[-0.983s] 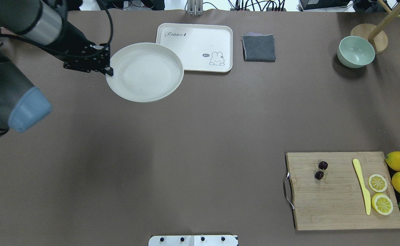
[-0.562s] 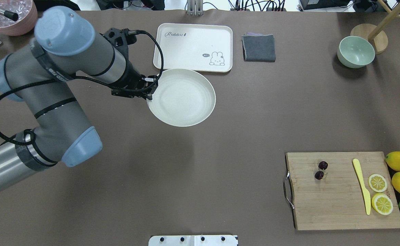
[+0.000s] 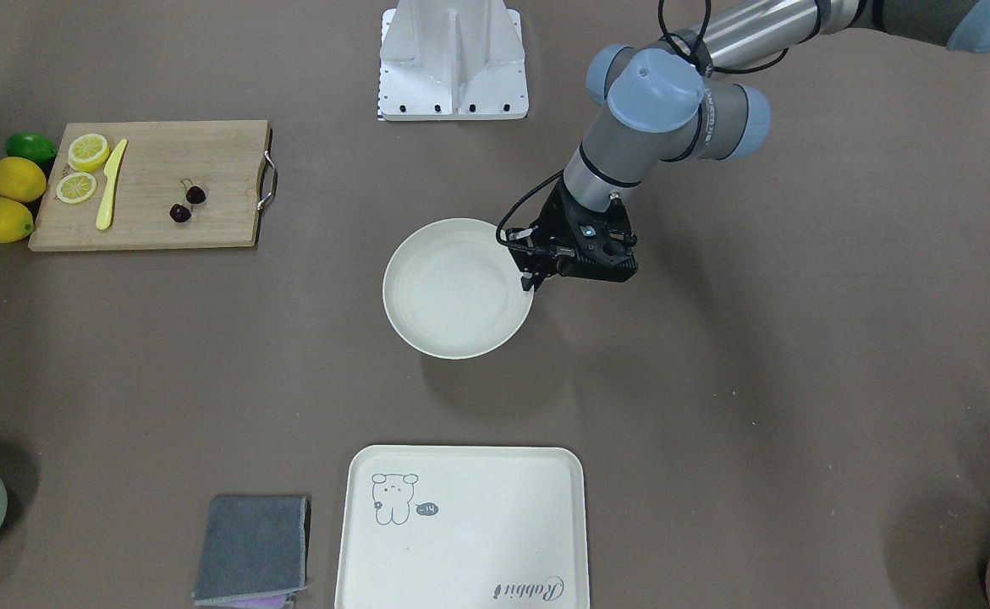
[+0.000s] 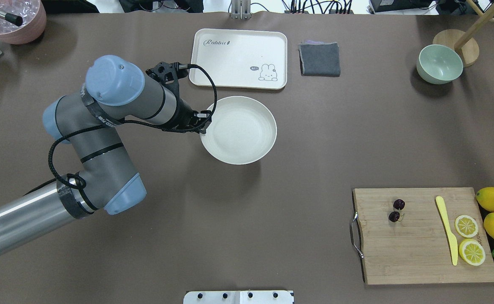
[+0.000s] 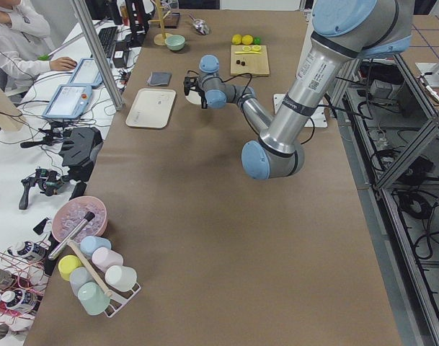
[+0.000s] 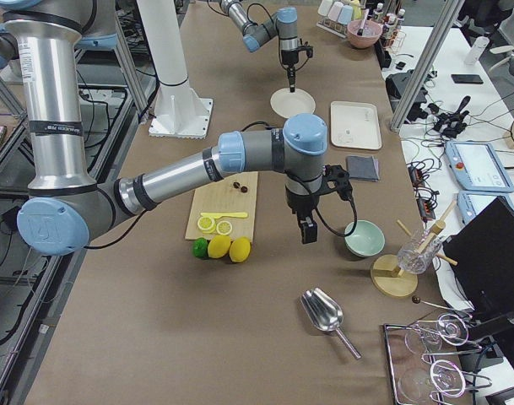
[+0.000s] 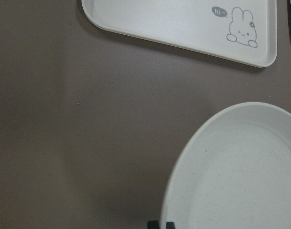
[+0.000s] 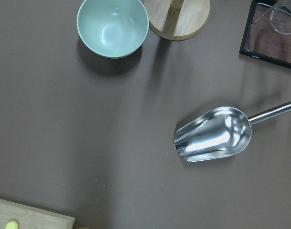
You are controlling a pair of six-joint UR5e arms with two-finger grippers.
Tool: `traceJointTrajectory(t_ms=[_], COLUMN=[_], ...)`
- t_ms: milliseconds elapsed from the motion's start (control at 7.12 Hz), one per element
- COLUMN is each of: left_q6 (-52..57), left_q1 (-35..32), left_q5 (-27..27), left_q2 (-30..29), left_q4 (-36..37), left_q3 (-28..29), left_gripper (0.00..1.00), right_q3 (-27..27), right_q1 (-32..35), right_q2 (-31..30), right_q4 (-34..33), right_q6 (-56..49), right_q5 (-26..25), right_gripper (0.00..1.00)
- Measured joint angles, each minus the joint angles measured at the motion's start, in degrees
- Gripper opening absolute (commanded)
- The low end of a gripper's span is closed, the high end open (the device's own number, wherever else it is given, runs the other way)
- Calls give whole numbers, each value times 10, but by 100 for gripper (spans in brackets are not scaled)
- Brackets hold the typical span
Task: Place red cherry on plate
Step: 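Drag the white plate with the left gripper toward the table center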
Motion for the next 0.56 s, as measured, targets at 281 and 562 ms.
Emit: traceJointTrajectory(t_ms=[281,562], left_q6=[-2,-4], left_q1=[19,43], left_q5=[22,53], left_q2=[13,16], left_q4=[-56,-69], left_q3=[29,33], left_gripper=[0,0], right_q3=[0,0], right_q1=[1,5], right_q2=[-1,-3], right_q4=[0,0], right_q6=[0,0], right_q5=[0,-2], right_gripper=[100,100])
